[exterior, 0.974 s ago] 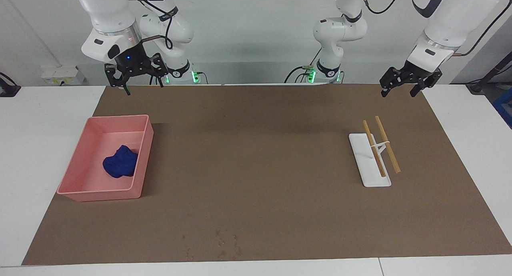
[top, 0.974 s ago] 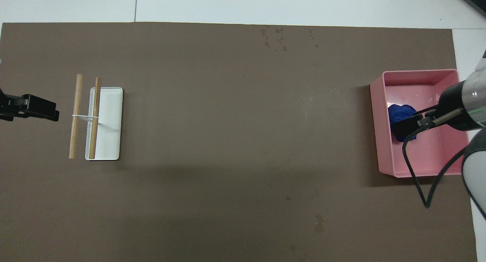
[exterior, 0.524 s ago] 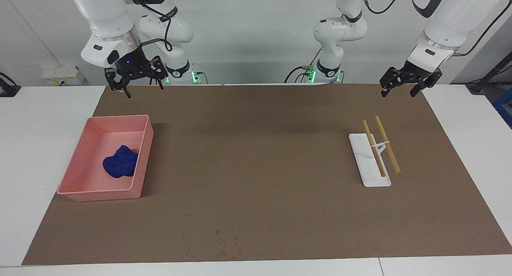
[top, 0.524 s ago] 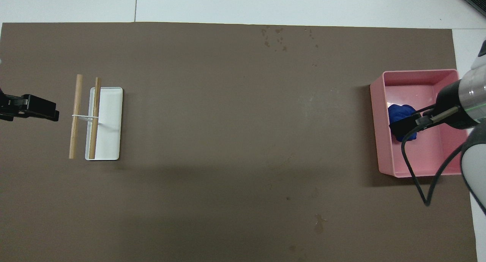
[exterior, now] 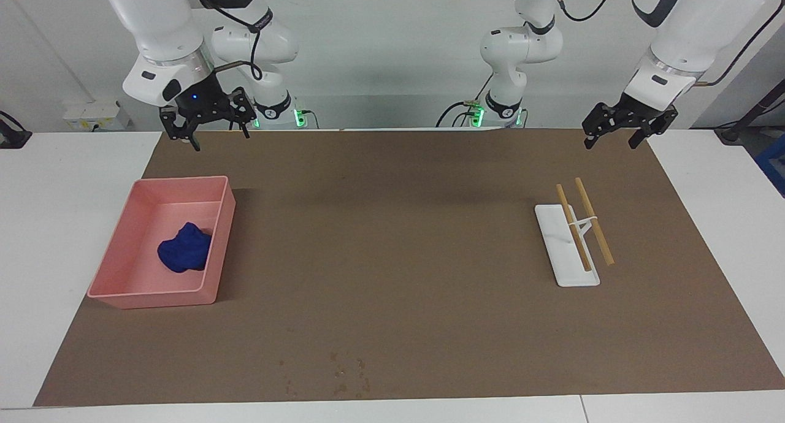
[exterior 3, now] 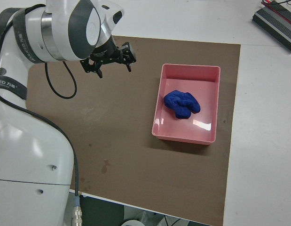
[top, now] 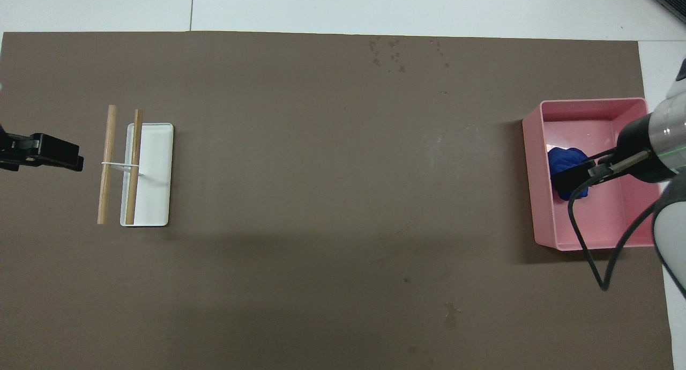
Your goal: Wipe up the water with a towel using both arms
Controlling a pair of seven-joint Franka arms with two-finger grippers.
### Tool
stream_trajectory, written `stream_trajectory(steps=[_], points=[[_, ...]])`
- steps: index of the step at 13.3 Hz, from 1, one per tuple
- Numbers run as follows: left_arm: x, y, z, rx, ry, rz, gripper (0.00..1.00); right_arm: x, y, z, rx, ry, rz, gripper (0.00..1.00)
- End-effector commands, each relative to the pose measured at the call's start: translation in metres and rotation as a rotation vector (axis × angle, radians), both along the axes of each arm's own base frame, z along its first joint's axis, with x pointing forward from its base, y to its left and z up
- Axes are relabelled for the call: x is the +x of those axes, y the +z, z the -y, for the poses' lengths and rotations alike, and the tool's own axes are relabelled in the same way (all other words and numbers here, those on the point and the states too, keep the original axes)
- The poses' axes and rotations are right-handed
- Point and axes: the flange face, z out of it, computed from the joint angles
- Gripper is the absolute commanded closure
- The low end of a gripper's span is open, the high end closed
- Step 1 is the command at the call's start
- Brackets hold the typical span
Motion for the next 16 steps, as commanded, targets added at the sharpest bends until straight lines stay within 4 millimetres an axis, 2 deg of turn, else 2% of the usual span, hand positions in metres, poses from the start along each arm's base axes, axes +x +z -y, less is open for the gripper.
stream_trajectory(steps=[1, 7, 15, 16], points=[[-0.004, -0.001, -0.002, -0.002, 0.003, 0.001, 0.00, -0.001, 0.003, 0.001, 0.022, -0.026, 0.008, 0.00], [-0.004, -0.001, -0.002, -0.002, 0.003, 0.001, 0.00, 0.000, 0.005, 0.007, 0.025, -0.038, 0.010, 0.00], [-0.004, -0.001, -0.002, -0.002, 0.003, 0.001, 0.00, 0.000, 0.013, 0.028, 0.007, -0.067, 0.020, 0.00], [-0.004, 0.000, -0.002, -0.003, 0.003, 0.003, 0.00, 0.002, 0.012, 0.038, 0.008, -0.081, 0.025, 0.00]])
